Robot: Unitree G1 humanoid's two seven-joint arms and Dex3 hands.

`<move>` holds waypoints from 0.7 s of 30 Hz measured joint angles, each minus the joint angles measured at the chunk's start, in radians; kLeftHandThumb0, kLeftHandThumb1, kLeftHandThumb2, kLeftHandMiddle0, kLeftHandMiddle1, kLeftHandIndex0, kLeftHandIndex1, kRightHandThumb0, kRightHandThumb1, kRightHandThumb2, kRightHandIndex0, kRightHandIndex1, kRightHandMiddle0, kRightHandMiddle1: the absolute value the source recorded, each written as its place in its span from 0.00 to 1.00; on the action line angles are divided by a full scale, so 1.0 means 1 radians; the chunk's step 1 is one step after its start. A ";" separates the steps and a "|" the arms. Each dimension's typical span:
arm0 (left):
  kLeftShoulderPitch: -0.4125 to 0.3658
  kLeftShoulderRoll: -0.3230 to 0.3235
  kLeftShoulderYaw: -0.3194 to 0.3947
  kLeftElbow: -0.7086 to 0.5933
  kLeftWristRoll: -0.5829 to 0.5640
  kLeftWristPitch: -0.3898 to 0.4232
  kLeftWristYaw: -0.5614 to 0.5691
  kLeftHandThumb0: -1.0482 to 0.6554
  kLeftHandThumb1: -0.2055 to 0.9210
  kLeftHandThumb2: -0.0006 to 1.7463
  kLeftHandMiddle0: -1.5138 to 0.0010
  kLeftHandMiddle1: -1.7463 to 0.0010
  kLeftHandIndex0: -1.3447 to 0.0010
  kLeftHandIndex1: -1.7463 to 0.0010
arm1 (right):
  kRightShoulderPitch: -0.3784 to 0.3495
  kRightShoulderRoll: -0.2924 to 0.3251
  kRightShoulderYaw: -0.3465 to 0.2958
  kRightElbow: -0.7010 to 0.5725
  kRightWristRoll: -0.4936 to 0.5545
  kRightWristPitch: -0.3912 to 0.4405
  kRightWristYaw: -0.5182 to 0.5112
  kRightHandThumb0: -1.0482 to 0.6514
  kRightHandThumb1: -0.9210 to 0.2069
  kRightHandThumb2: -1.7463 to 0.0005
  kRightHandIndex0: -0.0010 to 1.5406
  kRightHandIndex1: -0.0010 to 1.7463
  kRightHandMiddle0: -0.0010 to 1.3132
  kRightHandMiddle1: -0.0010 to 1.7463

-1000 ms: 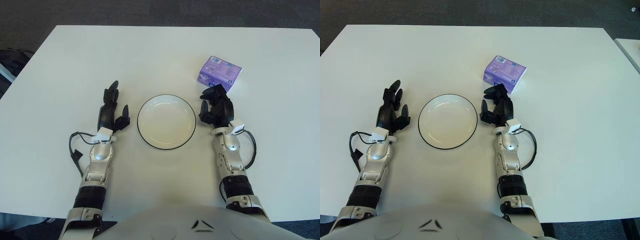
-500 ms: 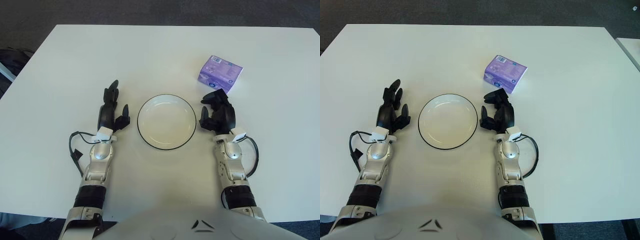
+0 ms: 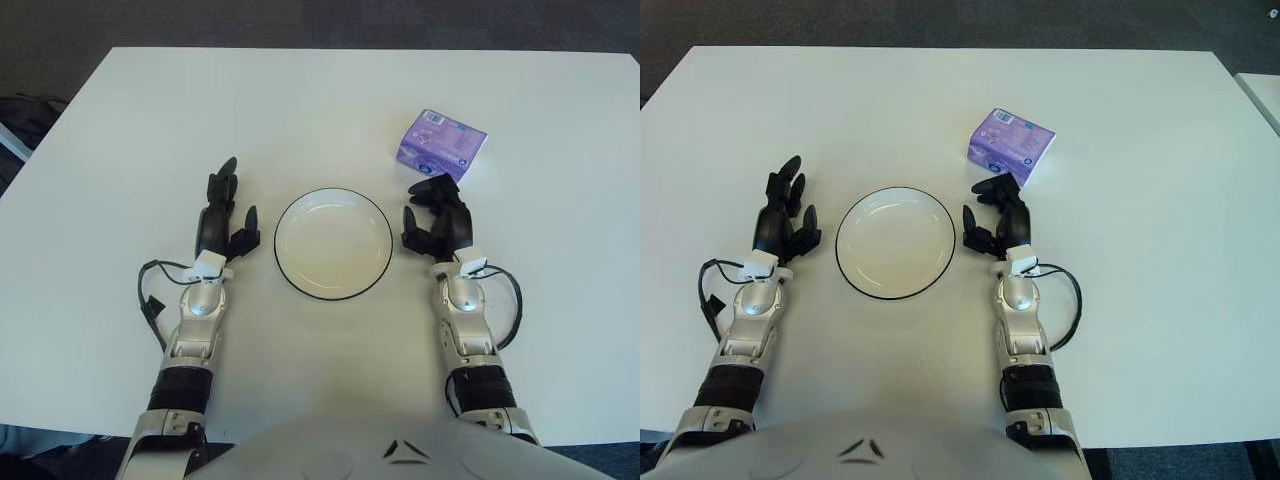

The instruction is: Put the tissue paper into the plate.

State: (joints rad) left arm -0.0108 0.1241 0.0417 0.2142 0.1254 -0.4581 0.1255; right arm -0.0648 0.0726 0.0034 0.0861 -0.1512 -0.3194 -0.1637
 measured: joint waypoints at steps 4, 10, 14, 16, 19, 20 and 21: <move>-0.007 0.001 0.000 0.002 0.000 0.000 0.000 0.23 1.00 0.45 0.80 1.00 1.00 0.68 | -0.014 -0.017 0.003 -0.046 -0.052 0.003 -0.016 0.61 0.30 0.48 0.33 0.94 0.24 0.89; -0.014 0.000 0.000 0.008 0.000 0.000 0.000 0.23 1.00 0.45 0.80 1.00 1.00 0.68 | -0.044 -0.038 0.005 -0.089 -0.159 0.003 -0.075 0.61 0.28 0.49 0.32 0.95 0.22 0.90; -0.017 0.001 0.000 0.012 0.000 -0.001 0.000 0.23 1.00 0.45 0.80 1.00 1.00 0.68 | -0.051 -0.052 0.006 -0.109 -0.206 0.003 -0.105 0.61 0.27 0.50 0.32 0.95 0.21 0.90; -0.018 0.001 0.000 0.014 0.000 -0.001 0.000 0.22 1.00 0.45 0.80 1.00 1.00 0.68 | -0.056 -0.060 0.007 -0.111 -0.227 0.003 -0.116 0.61 0.26 0.50 0.31 0.95 0.20 0.90; -0.019 0.001 0.000 0.016 0.000 -0.001 0.000 0.23 1.00 0.45 0.80 1.00 1.00 0.68 | -0.066 -0.068 0.008 -0.115 -0.253 0.003 -0.124 0.61 0.25 0.51 0.31 0.96 0.20 0.91; -0.019 0.001 0.000 0.017 0.000 -0.002 0.000 0.23 1.00 0.45 0.80 1.00 1.00 0.68 | -0.069 -0.071 0.008 -0.117 -0.260 0.003 -0.125 0.61 0.25 0.51 0.31 0.96 0.20 0.91; -0.019 0.001 0.000 0.017 0.000 -0.002 0.000 0.23 1.00 0.45 0.80 1.00 1.00 0.69 | -0.073 -0.076 0.009 -0.120 -0.264 0.003 -0.126 0.61 0.25 0.51 0.31 0.96 0.20 0.91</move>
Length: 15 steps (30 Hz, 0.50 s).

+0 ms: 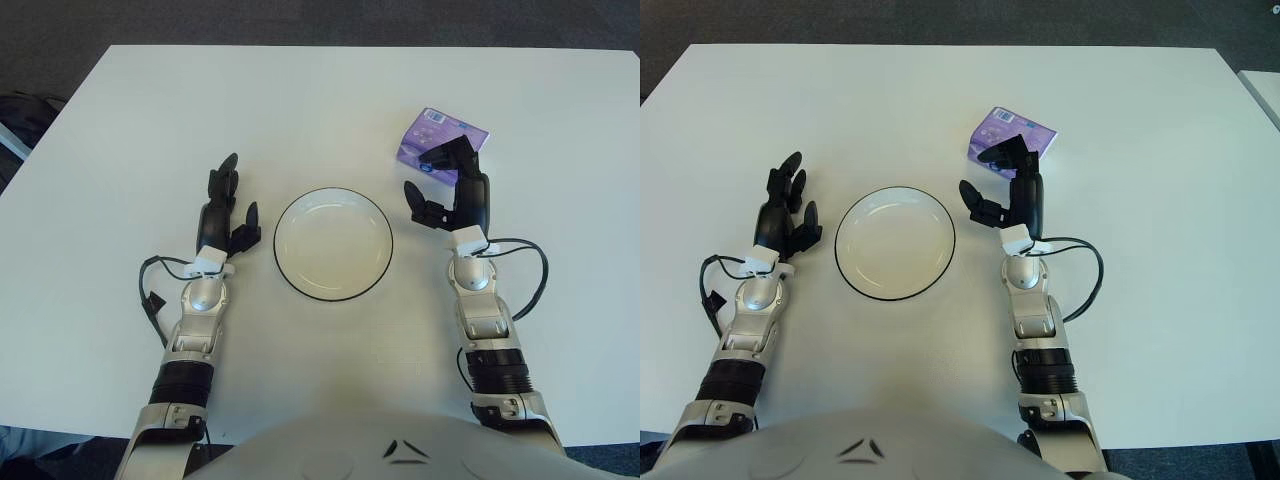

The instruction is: Put the tissue paper into the plate.

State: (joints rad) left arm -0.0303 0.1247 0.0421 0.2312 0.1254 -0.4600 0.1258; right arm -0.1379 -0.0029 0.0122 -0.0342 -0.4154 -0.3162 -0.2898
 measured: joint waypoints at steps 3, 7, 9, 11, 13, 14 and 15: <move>-0.001 0.000 0.000 0.000 0.000 0.000 0.000 0.23 1.00 0.45 0.80 1.00 1.00 0.69 | -0.007 -0.009 0.001 -0.014 -0.006 0.002 0.000 0.61 0.25 0.51 0.30 0.95 0.19 0.91; -0.004 0.000 0.000 0.003 0.000 0.000 0.000 0.23 1.00 0.45 0.80 1.00 1.00 0.68 | -0.020 -0.022 0.000 -0.029 -0.007 0.017 0.006 0.61 0.25 0.51 0.31 0.95 0.20 0.91; -0.006 0.000 0.000 0.005 0.000 0.000 0.000 0.23 1.00 0.45 0.80 1.00 1.00 0.68 | -0.032 -0.031 -0.003 -0.031 -0.006 0.028 0.013 0.61 0.25 0.51 0.31 0.95 0.20 0.91; -0.007 0.000 0.000 0.006 0.000 0.000 0.000 0.23 1.00 0.45 0.79 0.99 1.00 0.68 | -0.048 -0.041 -0.007 -0.031 -0.006 0.038 0.019 0.61 0.24 0.52 0.30 0.95 0.20 0.90; -0.008 0.000 0.000 0.007 0.000 0.000 0.001 0.23 1.00 0.46 0.79 0.99 1.00 0.68 | -0.065 -0.053 -0.011 -0.030 -0.006 0.045 0.023 0.61 0.24 0.52 0.30 0.95 0.20 0.90; -0.009 0.000 0.000 0.007 0.000 0.000 0.001 0.23 1.00 0.46 0.79 0.99 1.00 0.68 | -0.076 -0.060 -0.014 -0.029 -0.006 0.049 0.025 0.61 0.24 0.52 0.30 0.95 0.20 0.90; -0.010 0.000 0.000 0.008 0.000 0.000 0.002 0.23 1.00 0.46 0.79 0.99 1.00 0.68 | -0.087 -0.066 -0.017 -0.027 -0.006 0.051 0.025 0.61 0.24 0.52 0.30 0.95 0.20 0.90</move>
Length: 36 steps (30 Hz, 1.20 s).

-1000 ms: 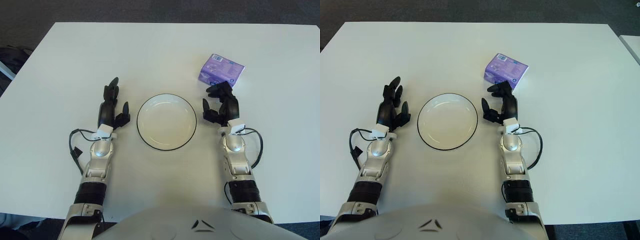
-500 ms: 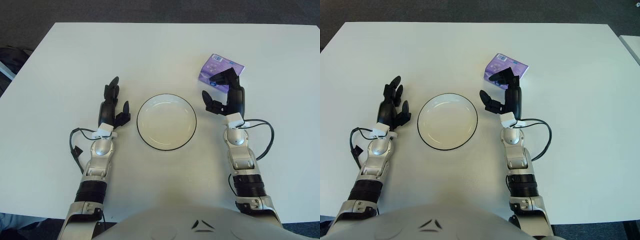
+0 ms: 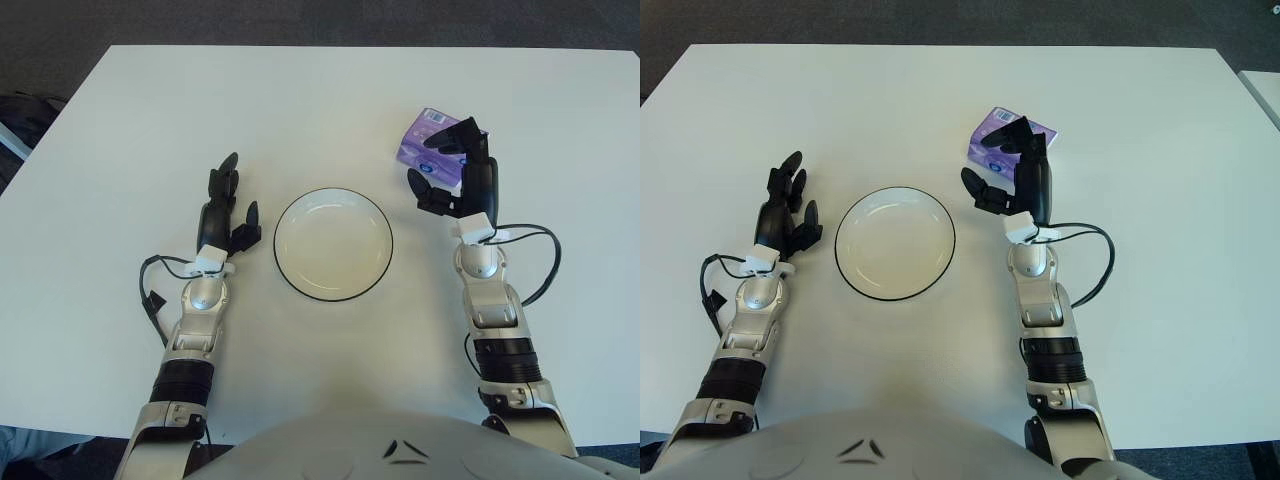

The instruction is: Put the tissue paper into the plate.

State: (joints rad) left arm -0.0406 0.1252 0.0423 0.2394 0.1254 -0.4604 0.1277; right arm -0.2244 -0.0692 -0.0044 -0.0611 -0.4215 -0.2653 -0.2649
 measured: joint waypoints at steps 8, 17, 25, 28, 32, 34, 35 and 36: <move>-0.014 0.001 0.000 0.013 0.000 0.000 0.005 0.23 1.00 0.46 0.80 1.00 1.00 0.69 | -0.115 -0.061 -0.024 0.089 -0.005 0.005 -0.025 0.61 0.24 0.52 0.30 0.95 0.21 0.90; -0.030 0.001 0.000 0.027 0.000 0.000 0.007 0.23 1.00 0.46 0.81 1.00 1.00 0.70 | -0.203 -0.123 -0.039 0.195 -0.034 0.004 -0.071 0.61 0.24 0.52 0.31 0.94 0.21 0.90; -0.036 0.003 0.000 0.036 0.000 -0.001 0.010 0.23 1.00 0.45 0.80 1.00 1.00 0.70 | -0.278 -0.180 -0.036 0.280 -0.070 0.002 -0.111 0.61 0.12 0.65 0.27 0.93 0.19 0.87; -0.036 0.003 0.000 0.037 -0.001 -0.002 0.010 0.23 1.00 0.45 0.80 1.00 1.00 0.70 | -0.308 -0.202 -0.032 0.312 -0.100 0.002 -0.135 0.61 0.04 0.73 0.24 0.92 0.18 0.87; -0.036 0.003 0.000 0.037 -0.002 -0.003 0.010 0.22 1.00 0.45 0.80 1.00 1.00 0.71 | -0.345 -0.229 -0.025 0.353 -0.128 0.002 -0.165 0.57 0.01 0.75 0.21 0.89 0.17 0.89; -0.036 0.003 0.000 0.037 -0.002 -0.004 0.010 0.22 1.00 0.45 0.80 1.00 1.00 0.71 | -0.364 -0.242 -0.019 0.378 -0.146 0.002 -0.181 0.48 0.00 0.76 0.15 0.82 0.20 0.92; -0.036 0.003 0.000 0.037 -0.002 -0.004 0.010 0.22 1.00 0.45 0.80 1.00 1.00 0.71 | -0.373 -0.248 -0.016 0.391 -0.152 0.002 -0.188 0.45 0.00 0.76 0.14 0.80 0.21 0.93; -0.036 0.004 0.000 0.038 -0.002 -0.004 0.010 0.22 1.00 0.45 0.80 1.00 1.00 0.71 | -0.382 -0.254 -0.012 0.403 -0.157 0.002 -0.194 0.42 0.03 0.76 0.13 0.78 0.17 0.88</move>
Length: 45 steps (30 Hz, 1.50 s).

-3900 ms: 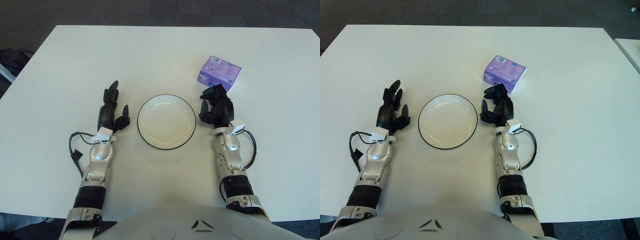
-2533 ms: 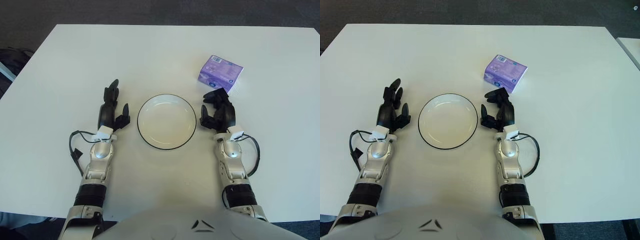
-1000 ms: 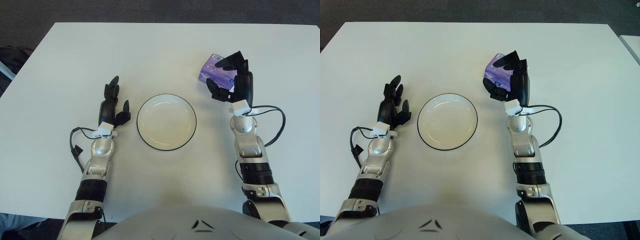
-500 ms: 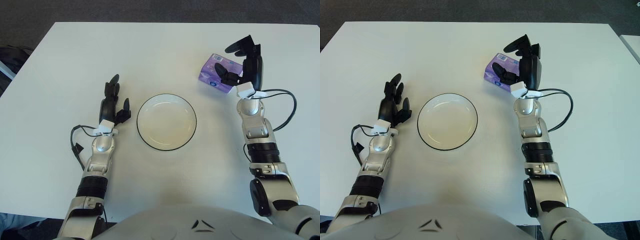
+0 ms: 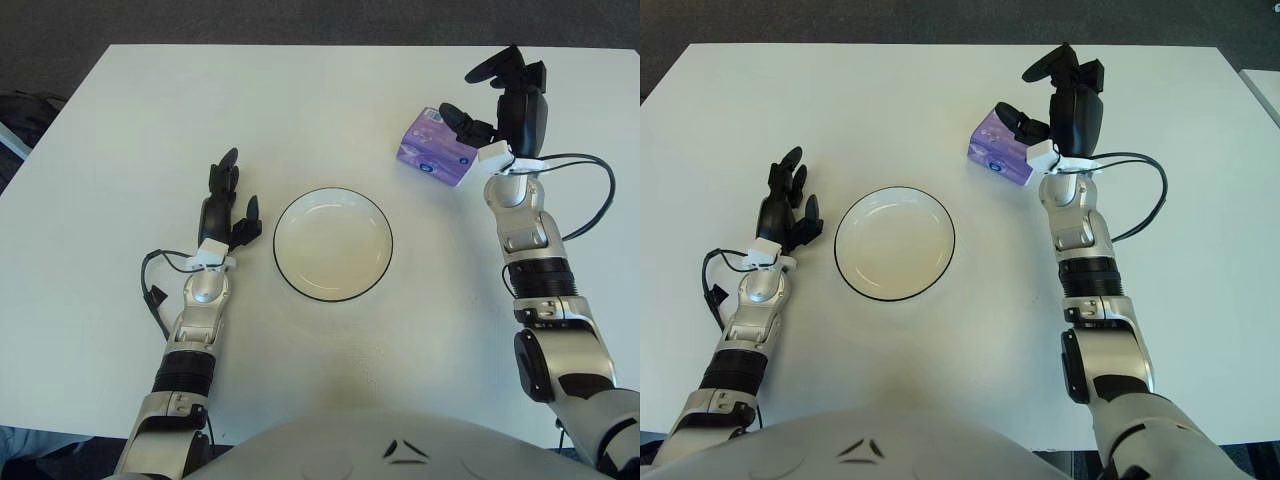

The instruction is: Put the tissue paper into the plate.

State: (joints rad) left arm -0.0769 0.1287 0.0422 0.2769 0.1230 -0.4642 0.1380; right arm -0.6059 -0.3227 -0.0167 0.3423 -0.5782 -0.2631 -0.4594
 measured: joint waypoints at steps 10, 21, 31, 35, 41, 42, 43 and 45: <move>0.000 0.000 0.000 0.000 0.000 -0.001 0.000 0.22 1.00 0.45 0.80 1.00 1.00 0.70 | -0.113 -0.034 0.037 0.169 -0.065 0.038 -0.084 0.27 0.15 0.72 0.05 0.61 0.02 0.64; 0.000 0.001 0.000 0.000 0.000 -0.003 0.000 0.22 1.00 0.46 0.81 1.00 1.00 0.71 | -0.195 -0.042 0.081 0.310 -0.069 0.111 -0.064 0.15 0.01 0.89 0.01 0.21 0.00 0.22; 0.000 0.001 0.000 0.000 0.000 -0.003 0.000 0.22 1.00 0.46 0.81 1.00 1.00 0.71 | -0.216 -0.053 0.134 0.382 -0.070 0.186 0.030 0.01 0.00 0.84 0.00 0.01 0.00 0.01; -0.001 0.001 0.000 0.000 0.000 -0.003 0.000 0.22 1.00 0.46 0.81 1.00 1.00 0.71 | -0.241 -0.063 0.162 0.446 -0.070 0.204 0.059 0.00 0.00 0.81 0.00 0.00 0.00 0.00; -0.001 0.001 0.000 0.000 0.000 -0.003 0.000 0.22 1.00 0.46 0.80 1.00 1.00 0.71 | -0.283 -0.079 0.204 0.533 -0.075 0.208 0.076 0.00 0.00 0.79 0.00 0.00 0.00 0.00; -0.001 0.001 0.000 0.000 0.000 -0.003 0.000 0.22 1.00 0.46 0.80 1.00 1.00 0.71 | -0.289 -0.082 0.211 0.545 -0.076 0.208 0.078 0.00 0.00 0.78 0.00 0.00 0.00 0.00; -0.001 0.001 0.000 0.000 0.000 -0.003 0.000 0.22 1.00 0.46 0.80 1.00 1.00 0.71 | -0.295 -0.084 0.217 0.554 -0.076 0.207 0.080 0.00 0.00 0.78 0.00 0.00 0.00 0.00; -0.002 0.001 0.000 0.001 0.000 -0.003 0.000 0.22 1.00 0.46 0.80 1.00 1.00 0.70 | -0.302 -0.089 0.229 0.568 -0.076 0.206 0.086 0.00 0.00 0.78 0.00 0.00 0.00 0.00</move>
State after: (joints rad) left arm -0.0785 0.1301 0.0422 0.2775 0.1229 -0.4676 0.1385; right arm -0.9080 -0.4116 0.2118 0.9098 -0.6538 -0.0569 -0.3733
